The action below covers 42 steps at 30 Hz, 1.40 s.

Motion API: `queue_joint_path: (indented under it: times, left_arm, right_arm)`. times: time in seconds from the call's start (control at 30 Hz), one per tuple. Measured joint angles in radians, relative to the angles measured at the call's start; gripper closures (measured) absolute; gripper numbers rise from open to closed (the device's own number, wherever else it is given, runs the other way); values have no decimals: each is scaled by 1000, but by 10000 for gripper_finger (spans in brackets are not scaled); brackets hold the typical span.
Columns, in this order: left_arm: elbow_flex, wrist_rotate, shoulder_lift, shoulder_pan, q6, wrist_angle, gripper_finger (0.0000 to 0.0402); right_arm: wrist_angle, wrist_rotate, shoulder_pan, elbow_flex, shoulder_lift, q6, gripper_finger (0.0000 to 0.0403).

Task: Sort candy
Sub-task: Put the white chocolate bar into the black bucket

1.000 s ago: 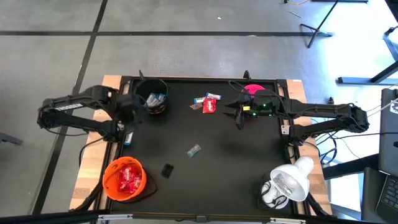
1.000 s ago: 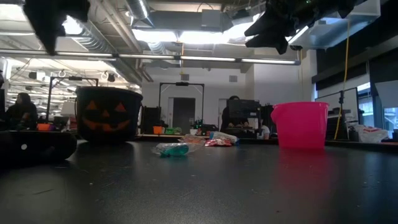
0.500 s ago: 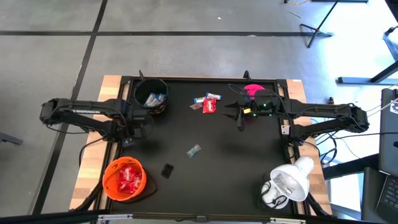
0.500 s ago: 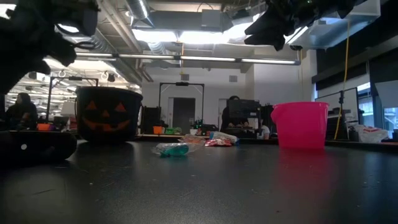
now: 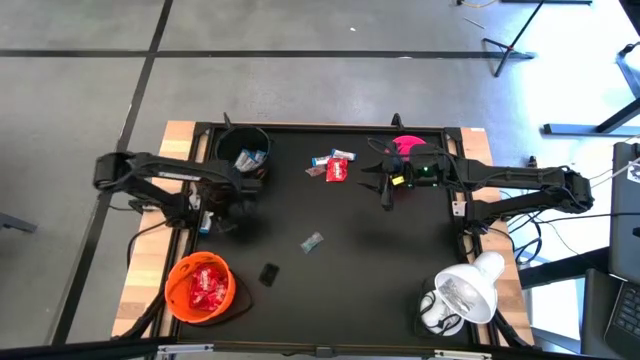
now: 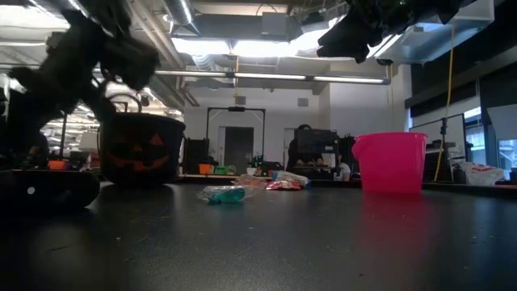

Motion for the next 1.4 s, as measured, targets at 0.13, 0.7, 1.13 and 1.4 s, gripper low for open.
queue_joint_path:
  times: [0.13,0.7,1.13,1.4]
  left_arm:
    - [0,-68,117,24,-8,0,248]
    - [0,-194,339,-10,42,23,249]
    - [-35,-160,465,-77,58,76,249]
    - [-30,-104,482,-103,105,154,250]
  right_arm:
    - [-1,0,0,0,0,-1,217]
    - [-9,0,0,0,0,-4,217]
    - [-8,-2,0,0,0,-4,217]
    - [-8,-3,0,0,0,-4,217]
